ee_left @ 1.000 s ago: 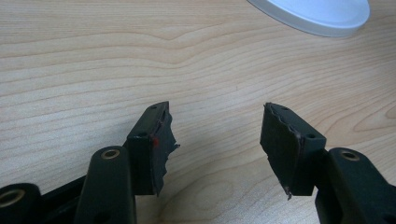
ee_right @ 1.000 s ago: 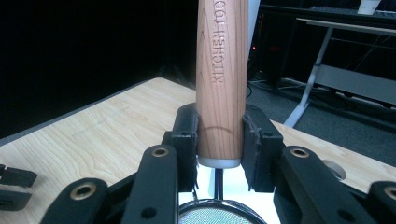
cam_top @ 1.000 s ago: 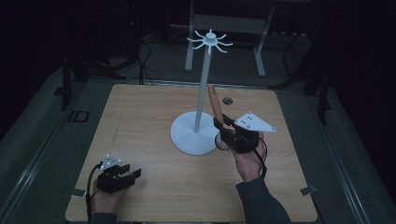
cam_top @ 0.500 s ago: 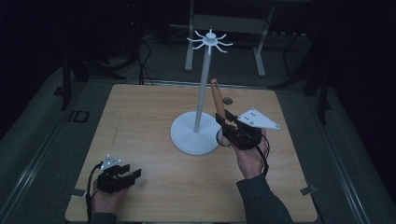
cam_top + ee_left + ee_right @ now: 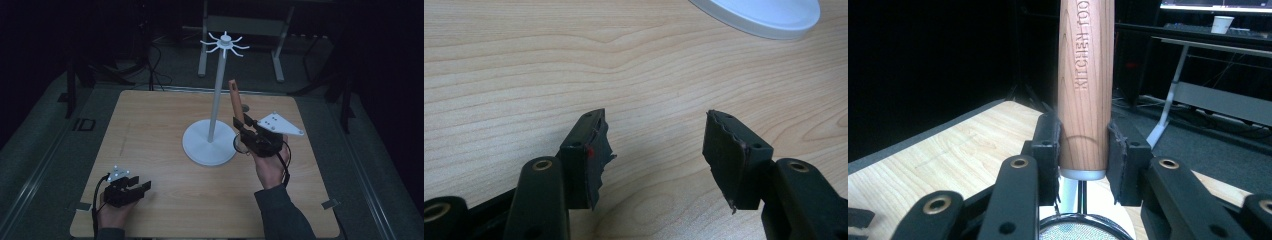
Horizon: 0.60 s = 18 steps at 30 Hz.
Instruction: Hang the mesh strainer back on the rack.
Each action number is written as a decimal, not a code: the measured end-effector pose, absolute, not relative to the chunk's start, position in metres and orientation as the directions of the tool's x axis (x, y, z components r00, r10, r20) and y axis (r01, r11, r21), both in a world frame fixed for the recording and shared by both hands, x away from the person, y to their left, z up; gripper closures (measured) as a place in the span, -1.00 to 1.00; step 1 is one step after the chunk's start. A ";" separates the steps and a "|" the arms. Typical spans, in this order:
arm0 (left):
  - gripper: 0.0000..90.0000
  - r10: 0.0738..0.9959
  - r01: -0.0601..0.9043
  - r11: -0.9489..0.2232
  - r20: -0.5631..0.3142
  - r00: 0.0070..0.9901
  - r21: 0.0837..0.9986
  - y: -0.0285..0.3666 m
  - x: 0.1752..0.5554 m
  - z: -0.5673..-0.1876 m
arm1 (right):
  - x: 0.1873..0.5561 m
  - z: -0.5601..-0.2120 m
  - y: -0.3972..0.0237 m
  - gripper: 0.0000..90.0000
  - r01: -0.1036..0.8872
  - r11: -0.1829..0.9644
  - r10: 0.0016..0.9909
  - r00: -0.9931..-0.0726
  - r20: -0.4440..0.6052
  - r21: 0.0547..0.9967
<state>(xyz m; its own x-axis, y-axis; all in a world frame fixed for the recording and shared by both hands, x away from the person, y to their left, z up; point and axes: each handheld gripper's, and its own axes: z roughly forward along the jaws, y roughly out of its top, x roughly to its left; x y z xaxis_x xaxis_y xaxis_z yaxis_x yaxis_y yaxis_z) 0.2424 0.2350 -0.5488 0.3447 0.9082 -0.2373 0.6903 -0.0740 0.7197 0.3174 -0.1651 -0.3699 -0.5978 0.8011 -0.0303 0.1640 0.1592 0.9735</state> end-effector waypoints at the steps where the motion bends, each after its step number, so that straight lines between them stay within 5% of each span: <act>1: -0.03 0.908 0.691 -0.074 -0.238 0.344 0.720 0.235 0.242 -0.549 | 0.318 -0.370 -0.166 0.54 0.162 0.158 0.802 -0.597 -0.031 0.974; 18: -0.03 0.909 0.691 -0.071 -0.239 0.342 0.720 0.235 0.242 -0.549 | 0.322 -0.359 -0.171 0.54 0.145 0.124 0.813 -0.583 -0.016 0.982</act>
